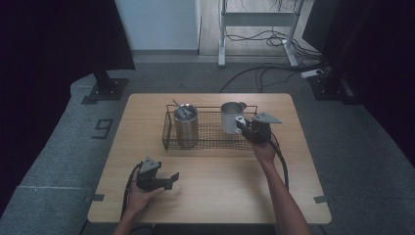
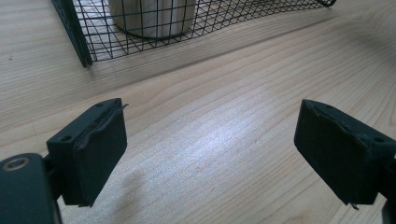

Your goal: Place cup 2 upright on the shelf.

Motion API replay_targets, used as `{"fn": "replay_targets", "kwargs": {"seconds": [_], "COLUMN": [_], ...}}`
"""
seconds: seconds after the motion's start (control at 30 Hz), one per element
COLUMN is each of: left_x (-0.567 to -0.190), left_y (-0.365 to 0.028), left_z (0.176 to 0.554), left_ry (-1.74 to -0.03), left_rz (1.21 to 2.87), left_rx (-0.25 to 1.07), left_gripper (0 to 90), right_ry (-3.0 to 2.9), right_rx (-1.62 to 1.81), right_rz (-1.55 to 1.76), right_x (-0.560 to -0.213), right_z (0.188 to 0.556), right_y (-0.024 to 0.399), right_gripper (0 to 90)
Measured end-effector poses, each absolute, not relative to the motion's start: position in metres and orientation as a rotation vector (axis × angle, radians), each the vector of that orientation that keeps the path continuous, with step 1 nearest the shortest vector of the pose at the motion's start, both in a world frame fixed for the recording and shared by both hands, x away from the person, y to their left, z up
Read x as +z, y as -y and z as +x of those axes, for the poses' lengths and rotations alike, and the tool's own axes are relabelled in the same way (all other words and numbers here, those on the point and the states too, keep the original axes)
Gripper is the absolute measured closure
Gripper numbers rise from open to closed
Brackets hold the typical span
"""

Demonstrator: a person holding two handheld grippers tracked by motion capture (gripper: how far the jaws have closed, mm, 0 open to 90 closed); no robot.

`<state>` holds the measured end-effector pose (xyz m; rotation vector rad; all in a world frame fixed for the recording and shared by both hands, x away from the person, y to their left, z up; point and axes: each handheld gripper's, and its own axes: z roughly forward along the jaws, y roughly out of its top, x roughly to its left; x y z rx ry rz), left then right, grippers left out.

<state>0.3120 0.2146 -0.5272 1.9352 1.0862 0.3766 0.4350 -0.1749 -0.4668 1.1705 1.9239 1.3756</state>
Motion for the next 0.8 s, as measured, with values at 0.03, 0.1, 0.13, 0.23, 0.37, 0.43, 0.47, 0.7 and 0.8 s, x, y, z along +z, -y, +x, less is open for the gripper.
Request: {"fn": "replay_targets", "kwargs": {"seconds": [0.03, 0.1, 0.13, 0.23, 0.37, 0.43, 0.47, 0.7, 0.8], "left_x": [-0.527, -0.527, -0.527, -0.527, -0.528, -0.528, -0.528, -0.528, -0.528], "left_y": [-0.215, -0.215, -0.215, -0.215, -0.215, -0.214, -0.214, -0.214, -0.214], "left_z": [0.312, 0.312, 0.312, 0.312, 0.312, 0.312, 0.312, 0.312, 0.312], "left_ry": [-1.086, -1.087, -1.087, -1.087, -1.086, -1.084, -1.084, -1.084, -1.083], "left_rz": [1.935, 1.935, 1.934, 1.932, 1.936, 1.937, 1.938, 1.938, 1.939], "left_rx": [0.376, 0.377, 0.378, 0.378, 0.376, 0.377, 0.378, 0.378, 0.378], "left_gripper": [9.7, 9.7, 9.7, 9.7, 9.7, 9.7, 9.7, 9.7, 9.7], "right_ry": [-1.926, -1.932, -1.934, -1.935, -1.944, -1.946, -1.947, -1.962, -1.972], "right_rx": [1.374, 1.368, 1.365, 1.368, 1.367, 1.366, 1.365, 1.36, 1.357], "right_rz": [1.17, 1.167, 1.167, 1.166, 1.17, 1.173, 1.172, 1.17, 1.168], "right_x": [-0.468, -0.469, -0.47, -0.473, -0.477, -0.479, -0.479, -0.481, -0.482], "right_z": [0.435, 0.436, 0.436, 0.436, 0.435, 0.434, 0.434, 0.434, 0.434], "right_y": [0.174, 0.174, 0.173, 0.173, 0.173, 0.174, 0.174, 0.175, 0.175], "right_gripper": [70.5, 70.5, 70.5, 70.5, 70.5, 70.5, 70.5, 70.5, 70.5]}}
